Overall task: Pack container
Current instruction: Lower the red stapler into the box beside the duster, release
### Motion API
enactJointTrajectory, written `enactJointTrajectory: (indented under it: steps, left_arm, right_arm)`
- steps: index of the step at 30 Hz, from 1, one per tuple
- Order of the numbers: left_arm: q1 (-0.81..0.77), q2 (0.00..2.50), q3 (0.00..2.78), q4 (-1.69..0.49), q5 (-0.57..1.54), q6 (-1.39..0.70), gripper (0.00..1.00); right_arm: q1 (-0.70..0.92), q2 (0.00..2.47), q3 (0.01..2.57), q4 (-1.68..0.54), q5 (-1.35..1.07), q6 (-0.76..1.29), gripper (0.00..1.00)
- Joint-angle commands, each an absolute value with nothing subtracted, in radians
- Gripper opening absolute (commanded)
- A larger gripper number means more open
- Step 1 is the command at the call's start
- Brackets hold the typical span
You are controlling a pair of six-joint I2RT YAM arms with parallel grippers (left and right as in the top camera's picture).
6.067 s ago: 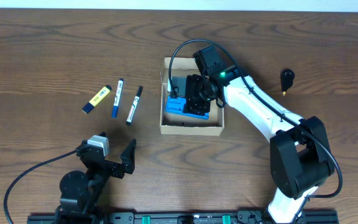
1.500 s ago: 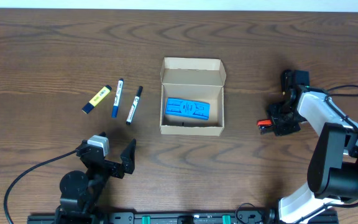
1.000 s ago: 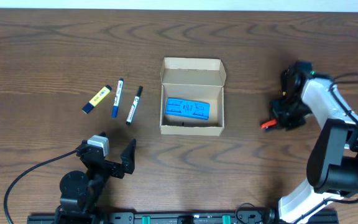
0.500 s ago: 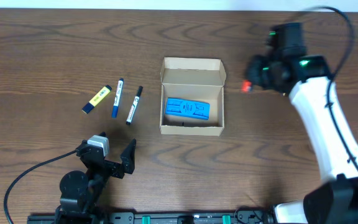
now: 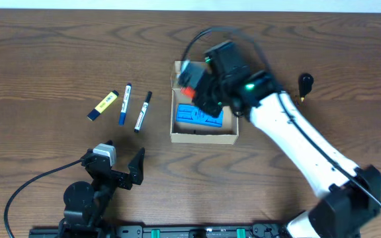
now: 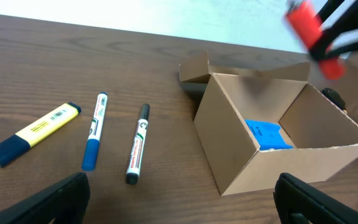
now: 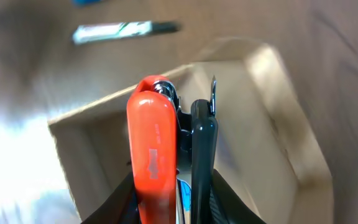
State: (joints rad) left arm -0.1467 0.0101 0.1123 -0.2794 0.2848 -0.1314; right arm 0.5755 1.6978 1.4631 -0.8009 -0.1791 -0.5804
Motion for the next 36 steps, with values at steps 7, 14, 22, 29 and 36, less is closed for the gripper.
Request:
enactJointTrajectory:
  steps: [7, 14, 22, 29, 36]
  left_arm:
    - [-0.142, 0.005, 0.088, -0.282, 0.285, -0.135, 0.96]
    - [-0.142, 0.005, 0.088, -0.282, 0.285, -0.135, 0.96]
    - [-0.142, 0.005, 0.088, -0.282, 0.285, -0.135, 0.95]
    - [-0.142, 0.005, 0.088, -0.282, 0.285, -0.135, 0.95]
    - [-0.142, 0.005, 0.088, -0.282, 0.285, -0.135, 0.95]
  right_arm:
    - [0.592, 1.84, 1.476, -0.883, -0.184, -0.942, 0.01]
    - [0.593, 1.853, 1.476, -0.939, -0.189, -1.012, 0.01]
    - [0.593, 1.887, 1.476, -0.939, -0.2, -1.019, 0.01]
    - [0.593, 1.906, 1.476, -0.939, -0.208, -1.019, 0.01]
    - [0.593, 1.908, 1.476, -0.939, -0.215, -1.018, 0.05]
